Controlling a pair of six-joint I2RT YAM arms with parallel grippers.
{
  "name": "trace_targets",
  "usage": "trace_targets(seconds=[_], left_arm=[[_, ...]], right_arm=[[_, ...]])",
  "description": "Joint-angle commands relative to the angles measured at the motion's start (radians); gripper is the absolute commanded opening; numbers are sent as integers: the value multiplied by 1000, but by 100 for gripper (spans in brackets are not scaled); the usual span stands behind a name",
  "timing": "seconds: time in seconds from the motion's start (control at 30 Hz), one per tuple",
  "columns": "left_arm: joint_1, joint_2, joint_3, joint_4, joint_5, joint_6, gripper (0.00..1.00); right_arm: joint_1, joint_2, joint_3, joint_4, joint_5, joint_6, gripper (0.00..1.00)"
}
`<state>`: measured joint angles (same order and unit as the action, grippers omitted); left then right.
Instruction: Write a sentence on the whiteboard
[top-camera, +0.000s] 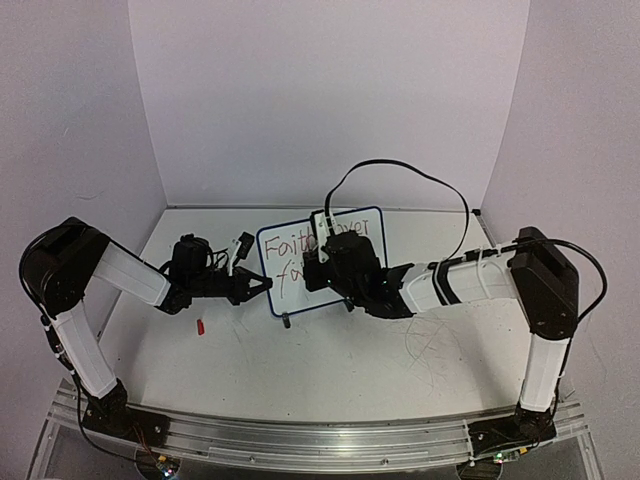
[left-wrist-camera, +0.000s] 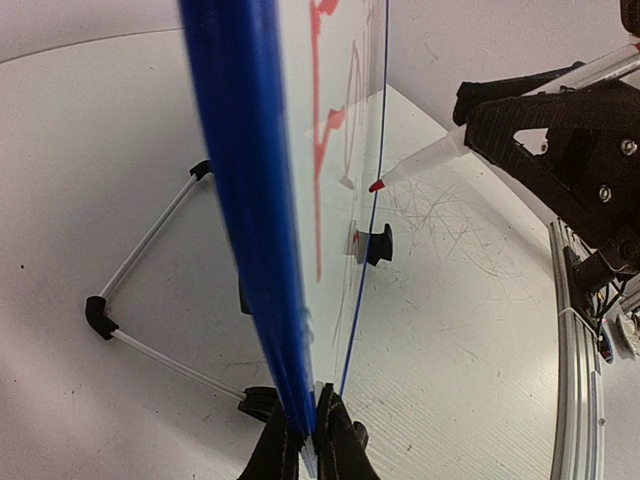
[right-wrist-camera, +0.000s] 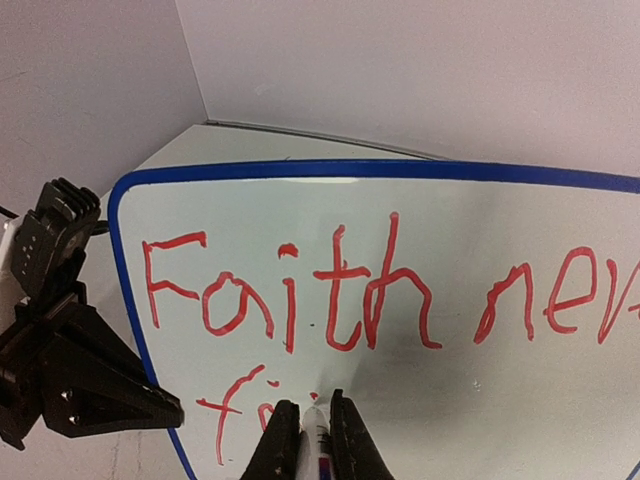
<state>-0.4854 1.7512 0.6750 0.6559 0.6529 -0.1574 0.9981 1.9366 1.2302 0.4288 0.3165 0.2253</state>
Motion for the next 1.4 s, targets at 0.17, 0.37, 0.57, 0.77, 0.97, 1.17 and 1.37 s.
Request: trace_targets(seconds=[0.17, 0.37, 0.57, 0.77, 0.97, 1.17, 1.37], left_arm=[[3, -5, 10, -56, -79, 48, 0], [2, -4, 11, -58, -80, 49, 0], [2, -3, 12, -58, -80, 48, 0], [2, -4, 12, -59, -79, 48, 0], [2, -4, 12, -60, -79, 48, 0], [1, -7, 12, -60, -79, 48, 0], [1, -9, 10, -61, -80, 49, 0]], right_arm=[[3, 20, 48, 0, 44, -1, 0], [3, 37, 58, -5, 46, 3, 0], [5, 29, 43, -29, 49, 15, 0], [6, 14, 1, -42, 46, 40, 0], [8, 22, -20, -46, 40, 66, 0], [8, 11, -10, -45, 43, 58, 0], [7, -63, -22, -23, 22, 62, 0]])
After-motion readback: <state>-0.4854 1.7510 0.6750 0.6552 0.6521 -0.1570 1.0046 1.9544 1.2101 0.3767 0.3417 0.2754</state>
